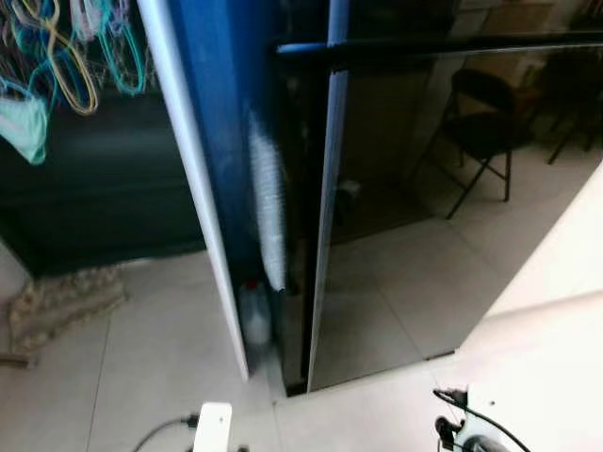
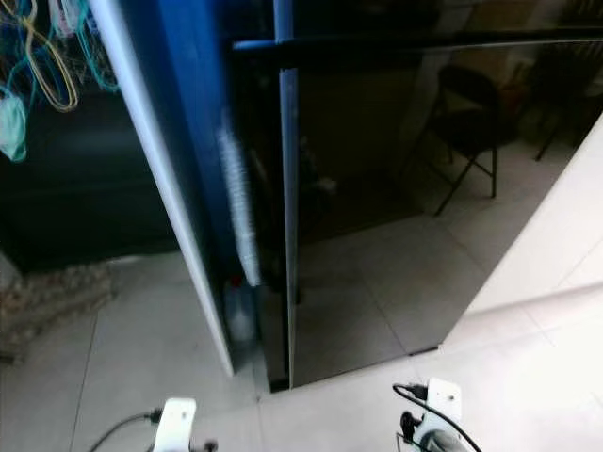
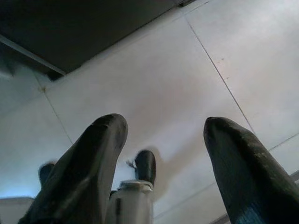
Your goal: Restocking fridge
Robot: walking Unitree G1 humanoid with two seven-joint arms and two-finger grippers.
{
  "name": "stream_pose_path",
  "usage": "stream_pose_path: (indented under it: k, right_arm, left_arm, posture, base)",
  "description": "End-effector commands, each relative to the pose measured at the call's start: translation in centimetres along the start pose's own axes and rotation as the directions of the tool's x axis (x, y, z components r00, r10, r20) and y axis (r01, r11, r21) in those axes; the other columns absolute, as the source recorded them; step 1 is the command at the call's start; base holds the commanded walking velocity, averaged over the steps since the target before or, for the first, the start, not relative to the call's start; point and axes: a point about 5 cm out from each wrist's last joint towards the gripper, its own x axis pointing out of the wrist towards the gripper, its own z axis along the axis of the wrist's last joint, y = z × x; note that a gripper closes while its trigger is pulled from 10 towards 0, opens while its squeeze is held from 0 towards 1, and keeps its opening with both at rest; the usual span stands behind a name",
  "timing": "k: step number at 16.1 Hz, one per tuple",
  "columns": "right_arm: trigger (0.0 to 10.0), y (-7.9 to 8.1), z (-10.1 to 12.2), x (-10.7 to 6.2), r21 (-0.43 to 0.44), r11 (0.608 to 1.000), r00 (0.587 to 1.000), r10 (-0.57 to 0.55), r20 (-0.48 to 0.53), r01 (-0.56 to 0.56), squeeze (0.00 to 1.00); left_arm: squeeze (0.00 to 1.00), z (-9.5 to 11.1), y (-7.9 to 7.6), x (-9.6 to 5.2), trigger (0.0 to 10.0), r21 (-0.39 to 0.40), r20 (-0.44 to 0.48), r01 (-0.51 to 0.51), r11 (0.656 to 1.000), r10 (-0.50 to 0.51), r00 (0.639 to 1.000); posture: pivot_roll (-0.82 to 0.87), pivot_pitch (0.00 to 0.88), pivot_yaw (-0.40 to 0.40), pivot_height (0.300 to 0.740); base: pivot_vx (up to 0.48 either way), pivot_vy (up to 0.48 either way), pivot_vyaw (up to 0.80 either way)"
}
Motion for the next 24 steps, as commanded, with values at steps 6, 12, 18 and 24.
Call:
stream_pose_path:
  k: [6, 12, 18, 24]
  right_arm:
    - [10.0, 0.61, 0.74, 0.08, -0.004, 1.000, 1.000, 0.015, 0.015, -0.015, 0.00]
    - [10.0, 0.56, 0.89, 0.08, -0.005, 1.000, 1.000, 0.014, 0.019, -0.014, 0.00]
    - [10.0, 0.57, 0.86, 0.08, -0.012, 1.000, 1.000, 0.024, 0.016, -0.024, 0.00]
    - [10.0, 0.56, 0.86, 0.06, -0.046, 0.998, 0.999, 0.038, 0.024, -0.037, 0.00]
  left_arm:
    - [0.00, -0.48, 0.53, -0.03, 10.0, -0.011, -0.023, -0.019, 1.000, 0.019, 1.000]
    - [0.00, -0.39, 0.44, -0.01, 10.0, -0.018, -0.022, -0.014, 1.000, 0.014, 1.000]
    - [0.00, -0.43, 0.41, -0.02, 10.0, -0.019, -0.023, -0.014, 1.000, 0.013, 1.000]
    - [0.00, -0.55, 0.39, -0.04, 10.0, 0.000, -0.023, -0.004, 1.000, 0.004, 1.000]
  posture:
    - [0.14, 0.000, -0.066, 0.740]
    - [0.14, 0.000, -0.067, 0.740]
    - [0.15, 0.000, -0.066, 0.740]
    - [0.14, 0.000, -0.065, 0.740]
  base:
    - [0.000, 0.333, 0.00]
    - [0.000, 0.328, 0.00]
    - [0.000, 0.324, 0.00]
    - [0.000, 0.159, 0.21]
